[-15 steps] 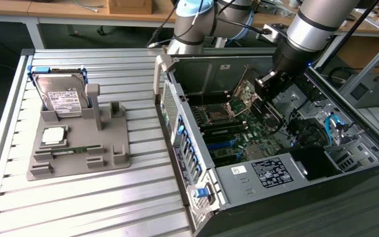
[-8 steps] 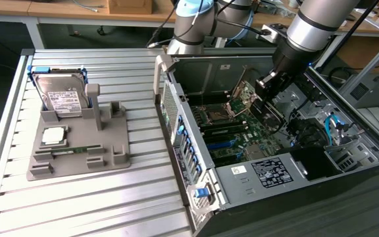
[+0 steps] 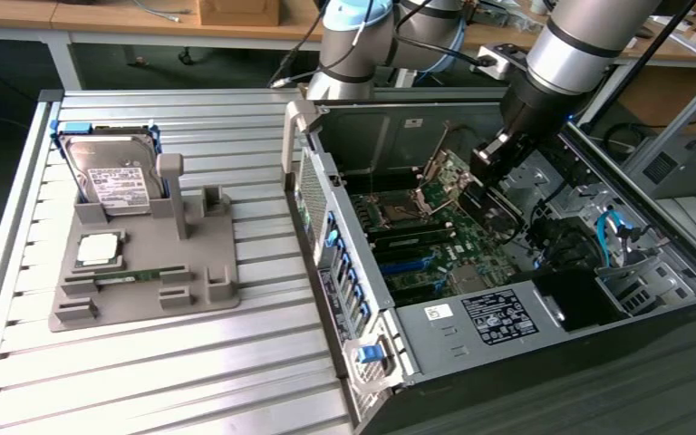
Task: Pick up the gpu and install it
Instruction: 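Insert the gpu into the slot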
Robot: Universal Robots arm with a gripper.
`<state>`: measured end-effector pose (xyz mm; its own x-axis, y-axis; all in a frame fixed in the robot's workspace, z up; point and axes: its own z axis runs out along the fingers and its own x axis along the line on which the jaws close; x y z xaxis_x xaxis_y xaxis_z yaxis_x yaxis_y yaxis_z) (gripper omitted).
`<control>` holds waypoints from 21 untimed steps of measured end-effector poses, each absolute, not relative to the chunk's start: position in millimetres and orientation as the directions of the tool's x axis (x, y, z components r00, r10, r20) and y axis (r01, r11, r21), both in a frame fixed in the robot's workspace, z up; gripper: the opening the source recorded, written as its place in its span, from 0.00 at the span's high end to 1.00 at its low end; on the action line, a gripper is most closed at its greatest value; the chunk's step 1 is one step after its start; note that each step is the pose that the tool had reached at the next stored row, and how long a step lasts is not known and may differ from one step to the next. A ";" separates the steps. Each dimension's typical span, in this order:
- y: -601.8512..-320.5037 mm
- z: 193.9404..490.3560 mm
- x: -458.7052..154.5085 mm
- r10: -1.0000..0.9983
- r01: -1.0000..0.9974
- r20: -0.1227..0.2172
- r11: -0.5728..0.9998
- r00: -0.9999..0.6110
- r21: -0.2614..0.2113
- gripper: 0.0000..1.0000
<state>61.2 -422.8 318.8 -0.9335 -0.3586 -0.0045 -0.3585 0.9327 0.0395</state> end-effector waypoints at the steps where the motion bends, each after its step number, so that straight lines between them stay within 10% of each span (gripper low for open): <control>1: -422.8 318.8 61.2 -0.372 -0.372 -0.005 0.928 -0.928 0.039 0.73; 21: -422.8 318.8 61.2 -0.521 -0.521 -0.005 0.853 -0.853 0.040 0.73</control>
